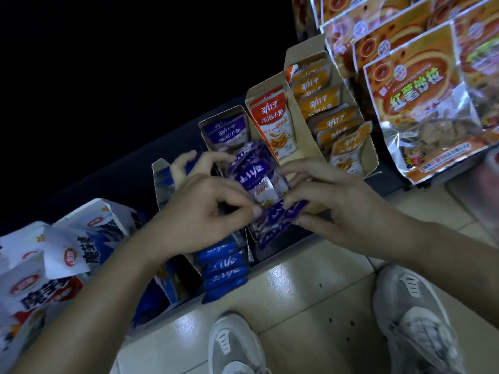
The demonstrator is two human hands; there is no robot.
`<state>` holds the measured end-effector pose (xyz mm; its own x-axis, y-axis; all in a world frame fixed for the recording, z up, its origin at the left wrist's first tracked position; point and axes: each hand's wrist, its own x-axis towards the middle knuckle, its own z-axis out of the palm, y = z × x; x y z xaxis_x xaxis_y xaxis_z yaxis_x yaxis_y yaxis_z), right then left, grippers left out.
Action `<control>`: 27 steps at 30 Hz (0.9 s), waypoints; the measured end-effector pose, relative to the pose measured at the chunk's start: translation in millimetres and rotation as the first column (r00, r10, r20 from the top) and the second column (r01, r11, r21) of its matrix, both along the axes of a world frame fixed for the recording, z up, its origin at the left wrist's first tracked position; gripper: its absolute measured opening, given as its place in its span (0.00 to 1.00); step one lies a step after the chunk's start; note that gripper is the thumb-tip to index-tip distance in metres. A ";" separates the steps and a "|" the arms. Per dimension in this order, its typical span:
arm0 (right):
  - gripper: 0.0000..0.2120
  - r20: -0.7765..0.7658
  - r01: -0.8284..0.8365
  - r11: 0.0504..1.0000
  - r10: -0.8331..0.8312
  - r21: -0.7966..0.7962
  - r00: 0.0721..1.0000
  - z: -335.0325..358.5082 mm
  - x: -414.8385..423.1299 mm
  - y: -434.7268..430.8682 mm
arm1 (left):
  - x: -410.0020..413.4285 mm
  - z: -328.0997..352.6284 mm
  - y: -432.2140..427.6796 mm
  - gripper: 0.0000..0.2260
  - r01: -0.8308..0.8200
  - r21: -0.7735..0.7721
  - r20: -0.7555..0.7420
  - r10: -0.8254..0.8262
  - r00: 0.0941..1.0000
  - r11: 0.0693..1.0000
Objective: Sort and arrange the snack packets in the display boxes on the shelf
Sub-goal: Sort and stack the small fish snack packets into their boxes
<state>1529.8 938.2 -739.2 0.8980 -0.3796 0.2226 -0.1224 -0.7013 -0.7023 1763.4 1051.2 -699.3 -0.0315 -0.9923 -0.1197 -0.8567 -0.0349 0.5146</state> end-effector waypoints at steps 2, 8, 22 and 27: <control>0.09 -0.016 0.009 1.000 -0.009 0.003 1.000 -0.1 2.1 4.0 | 0.3 -0.9 3.4 0.14 0.031 0.014 -0.004 -0.031 1.000 0.999; 0.11 -0.077 0.005 1.000 -0.007 -0.026 0.997 0.2 3.2 3.9 | -1.9 -5.6 -7.0 0.21 -0.106 -0.136 0.386 0.152 0.910 0.985; 0.17 0.020 -0.004 0.998 0.005 -0.059 1.000 -8.6 5.3 3.7 | 6.5 -6.1 -30.9 0.05 -0.169 -0.594 0.344 0.439 0.830 0.786; 0.14 0.013 0.008 0.998 -0.007 -0.062 1.000 -8.0 6.4 2.7 | 3.7 -11.5 -32.4 0.10 -0.055 -0.532 0.396 0.306 0.866 0.845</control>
